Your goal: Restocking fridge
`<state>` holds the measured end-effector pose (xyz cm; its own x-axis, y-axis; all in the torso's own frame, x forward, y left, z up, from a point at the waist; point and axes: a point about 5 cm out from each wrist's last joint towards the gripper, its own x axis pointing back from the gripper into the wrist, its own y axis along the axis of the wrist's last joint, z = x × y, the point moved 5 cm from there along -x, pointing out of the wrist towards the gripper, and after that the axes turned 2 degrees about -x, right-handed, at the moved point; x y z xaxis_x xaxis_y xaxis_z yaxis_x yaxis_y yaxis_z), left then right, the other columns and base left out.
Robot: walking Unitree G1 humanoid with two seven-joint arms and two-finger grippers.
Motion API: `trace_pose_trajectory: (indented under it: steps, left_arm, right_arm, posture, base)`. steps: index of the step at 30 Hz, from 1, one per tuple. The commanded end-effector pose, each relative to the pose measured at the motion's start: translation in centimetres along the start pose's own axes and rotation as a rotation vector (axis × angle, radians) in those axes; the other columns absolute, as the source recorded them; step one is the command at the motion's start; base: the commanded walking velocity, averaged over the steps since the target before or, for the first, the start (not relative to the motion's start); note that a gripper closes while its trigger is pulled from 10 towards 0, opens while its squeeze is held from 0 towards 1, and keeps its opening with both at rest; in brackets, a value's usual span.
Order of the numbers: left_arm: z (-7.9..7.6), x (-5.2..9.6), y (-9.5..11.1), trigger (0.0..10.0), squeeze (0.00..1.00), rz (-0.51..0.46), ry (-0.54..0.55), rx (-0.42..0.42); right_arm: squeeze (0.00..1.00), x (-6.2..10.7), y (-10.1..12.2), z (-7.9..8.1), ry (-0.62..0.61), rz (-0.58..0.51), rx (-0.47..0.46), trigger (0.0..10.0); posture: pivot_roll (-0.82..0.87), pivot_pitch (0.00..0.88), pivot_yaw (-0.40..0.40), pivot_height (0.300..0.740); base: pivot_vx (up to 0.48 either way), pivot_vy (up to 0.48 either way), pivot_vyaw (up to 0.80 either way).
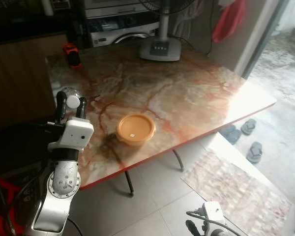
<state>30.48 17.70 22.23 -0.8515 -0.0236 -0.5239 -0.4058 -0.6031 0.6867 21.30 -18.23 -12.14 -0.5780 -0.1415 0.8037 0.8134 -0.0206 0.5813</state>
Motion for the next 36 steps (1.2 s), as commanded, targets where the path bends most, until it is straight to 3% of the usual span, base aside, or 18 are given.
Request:
trace_pose_trajectory:
  steps: [1,20,36]
  left_arm:
    - [-0.2,-0.3,0.7,10.0,0.00,-0.035,-0.004,0.006]
    - [-1.5,-0.3,1.5,10.0,0.00,-0.070,-0.080,0.046]
    - [-1.1,-0.6,1.5,10.0,0.00,-0.067,-0.058,0.042]
  right_arm:
    - [0.00,0.1,-0.3,-0.2,-0.012,0.000,-0.016,10.0]
    - [0.00,0.1,-0.5,0.0,-0.006,0.007,-0.015,10.0]
    - [0.00,0.1,-0.5,0.0,0.002,0.018,0.003,10.0]
  posture:
    - [0.13,0.000,-0.037,0.740]
    - [0.12,0.000,-0.030,0.740]
    - [0.13,0.000,-0.034,0.740]
  base:
    - [0.000,0.000,-0.79]
    - [0.000,0.000,-0.79]
    - [0.000,-0.141,-0.79]
